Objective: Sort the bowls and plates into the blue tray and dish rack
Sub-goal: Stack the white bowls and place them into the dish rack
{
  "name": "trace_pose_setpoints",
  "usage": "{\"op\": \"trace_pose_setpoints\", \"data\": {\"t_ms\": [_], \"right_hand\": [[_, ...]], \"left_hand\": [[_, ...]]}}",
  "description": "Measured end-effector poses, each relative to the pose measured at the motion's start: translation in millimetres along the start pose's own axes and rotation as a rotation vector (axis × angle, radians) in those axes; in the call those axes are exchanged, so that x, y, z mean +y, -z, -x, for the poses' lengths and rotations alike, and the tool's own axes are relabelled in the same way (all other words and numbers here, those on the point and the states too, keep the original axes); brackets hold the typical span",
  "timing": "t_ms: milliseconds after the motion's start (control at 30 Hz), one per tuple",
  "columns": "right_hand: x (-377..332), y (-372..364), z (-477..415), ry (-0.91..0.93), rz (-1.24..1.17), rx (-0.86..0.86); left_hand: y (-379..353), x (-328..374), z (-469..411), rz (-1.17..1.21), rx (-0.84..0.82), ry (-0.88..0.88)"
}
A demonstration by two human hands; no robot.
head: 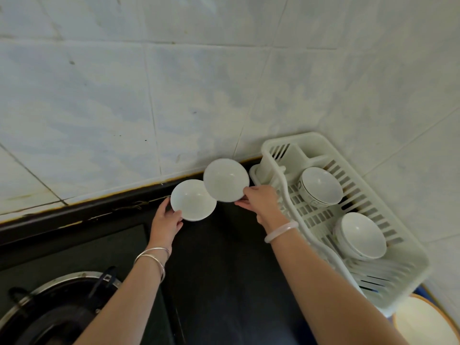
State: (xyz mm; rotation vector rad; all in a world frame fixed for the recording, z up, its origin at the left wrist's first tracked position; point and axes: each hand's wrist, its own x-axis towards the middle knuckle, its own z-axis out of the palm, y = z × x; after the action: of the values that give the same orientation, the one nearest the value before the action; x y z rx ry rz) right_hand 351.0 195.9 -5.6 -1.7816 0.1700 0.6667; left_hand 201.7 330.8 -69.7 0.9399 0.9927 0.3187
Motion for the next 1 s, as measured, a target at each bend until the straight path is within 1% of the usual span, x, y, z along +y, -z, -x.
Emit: {"op": "trace_pose_setpoints", "data": {"t_ms": [167,300,500,867,933,1000], "right_hand": [[-4,-24,9,0.027,0.122,-0.073],[2,-41,8,0.025,0.265,-0.053],[6,-52,10,0.063,0.425,-0.045],[12,-57,7,0.049,0.511,-0.039],[12,-56,6,0.041,0.542,-0.062],[11,-55,6,0.007,0.547,-0.128]], "left_hand": [[-1,1,2,0.063,0.010,0.020],[-3,4,1,0.102,0.036,0.028],[-4,-1,-2,0.075,0.046,-0.022],[-7,-1,-9,0.041,0.105,-0.016],[-6,1,-9,0.032,0.107,-0.008],[-7,5,-8,0.030,0.104,0.004]]}}
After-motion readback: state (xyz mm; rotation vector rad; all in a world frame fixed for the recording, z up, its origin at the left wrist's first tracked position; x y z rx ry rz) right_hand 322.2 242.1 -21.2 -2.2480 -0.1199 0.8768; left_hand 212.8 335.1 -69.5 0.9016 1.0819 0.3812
